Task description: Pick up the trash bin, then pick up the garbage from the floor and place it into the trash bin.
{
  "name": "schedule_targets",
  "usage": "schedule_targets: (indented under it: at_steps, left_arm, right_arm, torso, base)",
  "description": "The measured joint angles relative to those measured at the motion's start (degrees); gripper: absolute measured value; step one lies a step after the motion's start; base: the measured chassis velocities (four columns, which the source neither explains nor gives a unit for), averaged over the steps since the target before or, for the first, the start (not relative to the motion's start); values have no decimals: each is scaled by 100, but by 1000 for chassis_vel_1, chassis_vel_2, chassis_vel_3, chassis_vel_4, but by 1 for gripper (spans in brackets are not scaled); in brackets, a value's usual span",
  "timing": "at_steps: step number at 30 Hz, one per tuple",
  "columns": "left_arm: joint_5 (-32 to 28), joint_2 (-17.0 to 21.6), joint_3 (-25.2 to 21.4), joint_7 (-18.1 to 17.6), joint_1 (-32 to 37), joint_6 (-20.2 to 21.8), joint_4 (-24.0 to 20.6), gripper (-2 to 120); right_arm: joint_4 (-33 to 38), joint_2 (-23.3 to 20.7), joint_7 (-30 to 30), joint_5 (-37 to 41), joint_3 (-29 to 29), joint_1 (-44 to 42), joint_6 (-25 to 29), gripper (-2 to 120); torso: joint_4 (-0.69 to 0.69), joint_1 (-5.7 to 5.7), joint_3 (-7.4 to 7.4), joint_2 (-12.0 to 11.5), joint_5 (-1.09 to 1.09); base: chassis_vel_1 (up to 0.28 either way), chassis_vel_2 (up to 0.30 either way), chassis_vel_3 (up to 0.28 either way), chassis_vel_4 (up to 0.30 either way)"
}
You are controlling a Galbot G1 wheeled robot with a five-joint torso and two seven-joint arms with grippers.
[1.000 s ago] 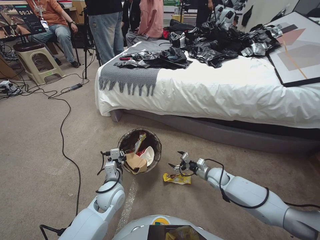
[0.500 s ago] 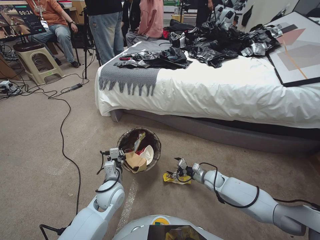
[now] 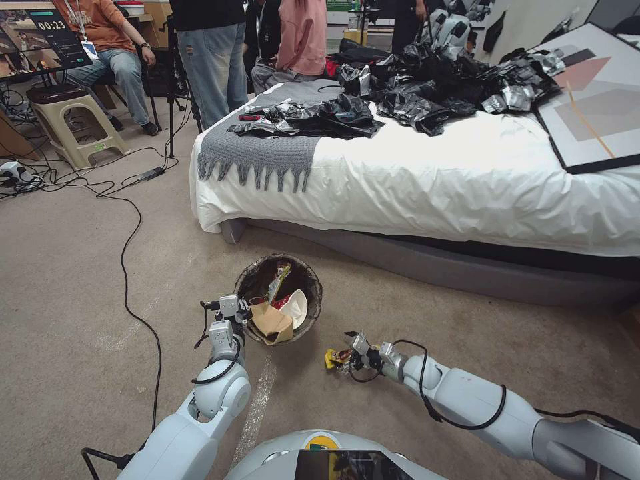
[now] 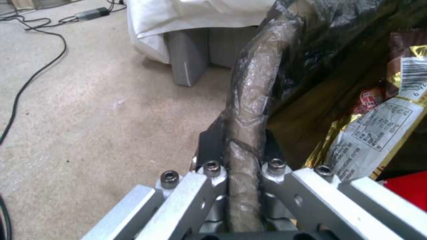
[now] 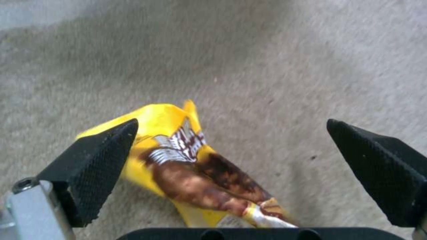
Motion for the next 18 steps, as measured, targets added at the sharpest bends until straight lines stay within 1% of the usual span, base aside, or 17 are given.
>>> schedule_targets:
  at_steps: [7, 12, 18]
  left_arm:
    - [0, -23, -3, -1, -28, -1, 34, 2]
    - [-4, -36, -2, -3, -62, -1, 43, 2]
    - [-14, -23, -2, -7, -75, -2, 51, 2]
  right_arm:
    - [-156, 134, 2, -102, 29, -178, 15, 100]
    - [-394, 238, 3, -177, 94, -280, 64, 100]
    - [-395, 243, 17, -205, 139, -352, 90, 100]
  torso:
    - [0, 0, 0, 0, 0]
    - [0, 0, 0, 0, 1]
    - [0, 0, 0, 0, 0]
  base:
    - [0, 0, 0, 0]
    - [0, 0, 0, 0]
    - [0, 0, 0, 0]
